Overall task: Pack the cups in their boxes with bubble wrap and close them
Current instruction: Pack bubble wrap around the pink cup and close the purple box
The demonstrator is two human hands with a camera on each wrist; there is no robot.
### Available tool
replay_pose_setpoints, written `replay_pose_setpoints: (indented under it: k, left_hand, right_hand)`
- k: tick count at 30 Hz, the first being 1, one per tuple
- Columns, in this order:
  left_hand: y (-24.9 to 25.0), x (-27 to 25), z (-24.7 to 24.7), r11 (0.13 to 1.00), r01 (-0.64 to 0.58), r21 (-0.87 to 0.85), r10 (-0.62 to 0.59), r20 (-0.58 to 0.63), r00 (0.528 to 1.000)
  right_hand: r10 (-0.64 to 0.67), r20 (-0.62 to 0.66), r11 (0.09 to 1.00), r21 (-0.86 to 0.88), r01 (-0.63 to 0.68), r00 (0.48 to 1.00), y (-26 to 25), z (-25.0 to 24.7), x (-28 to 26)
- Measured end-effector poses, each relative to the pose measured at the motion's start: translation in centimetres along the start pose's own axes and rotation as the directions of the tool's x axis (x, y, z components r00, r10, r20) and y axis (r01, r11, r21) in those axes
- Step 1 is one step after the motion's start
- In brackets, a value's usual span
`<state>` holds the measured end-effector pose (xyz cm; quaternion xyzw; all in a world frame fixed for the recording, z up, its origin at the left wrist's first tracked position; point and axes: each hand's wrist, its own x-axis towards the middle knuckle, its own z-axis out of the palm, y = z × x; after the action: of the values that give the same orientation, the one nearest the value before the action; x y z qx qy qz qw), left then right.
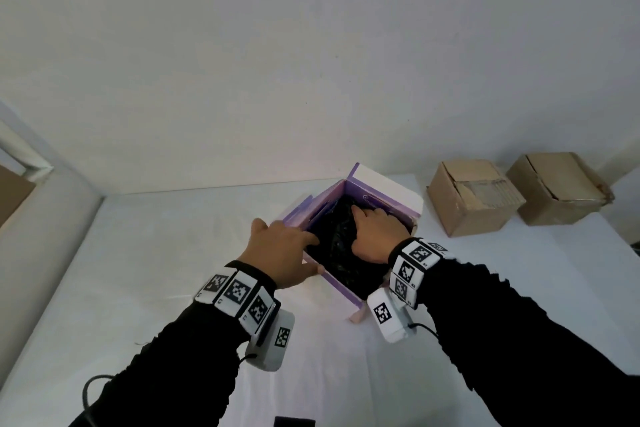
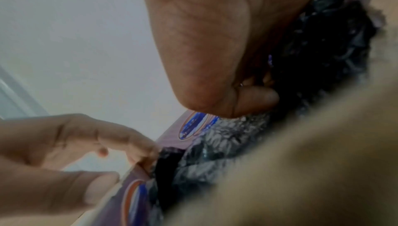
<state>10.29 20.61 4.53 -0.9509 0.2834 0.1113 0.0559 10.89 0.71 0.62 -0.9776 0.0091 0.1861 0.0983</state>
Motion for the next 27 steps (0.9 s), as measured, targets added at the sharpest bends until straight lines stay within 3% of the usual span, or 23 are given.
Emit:
replay_pose_setpoints:
  k: [2, 4, 9, 11, 15, 17, 19, 21, 27]
  left_hand:
    - [0.1, 0.4, -1.3, 0.993, 0.016, 0.117, -0.015, -0.014, 1.000]
    - [0.2, 1.5, -2.5, 0.993, -0.028, 0.118, 0.033, -0.040, 0.999]
    - [1.0, 5.9, -3.2, 0.973, -0.135, -0.189, 0.148, 0.055, 0.987]
    - [1.7, 7.1, -2.9, 0.970, -0.160, -0.180, 0.182, 0.111, 0.977]
    - [2.9, 8.6, -1.7, 0.972, -0.235, -0.013, 0.233, 0.190, 0.954]
    - [2.8, 9.1, -0.8, 0.978, -0.210, 0.011, 0.203, 0.200, 0.959]
    - [2.4, 9.4, 0.1, 0.982, -0.186, 0.023, 0.176, 0.217, 0.960]
    - [2.4, 9.4, 0.9, 0.981, -0.186, 0.060, 0.168, 0.224, 0.960]
    - [2.5, 9.8, 1.2, 0.964, -0.221, 0.149, 0.189, 0.204, 0.961]
  right_hand:
    - [-0.004, -0.005, 0.998, -0.064, 0.003, 1.000, 0.3, 0.1, 0.2]
    - [-0.031, -0.029, 0.994, -0.109, 0.028, 0.999, 0.5, 0.3, 0.2]
    - [-0.172, -0.325, 0.973, -0.201, 0.110, 0.930, 0.9, 1.2, -0.1]
    - [-0.157, -0.320, 0.985, -0.115, 0.126, 0.934, 0.8, 1.4, -0.2]
    - [-0.057, -0.144, 0.986, 0.149, 0.079, 0.988, 0.8, 0.8, -0.4]
    - [-0.096, -0.190, 0.987, 0.109, 0.119, 0.977, 1.3, 0.5, -0.6]
    - [-0.161, -0.332, 0.987, -0.034, 0.159, 0.929, 2.0, 0.4, -1.2]
    - [-0.210, -0.384, 0.973, -0.171, 0.154, 0.899, 2.6, 0.6, -1.9]
    - [-0.187, -0.257, 0.962, -0.246, 0.123, 0.948, 3.3, 0.9, -2.5]
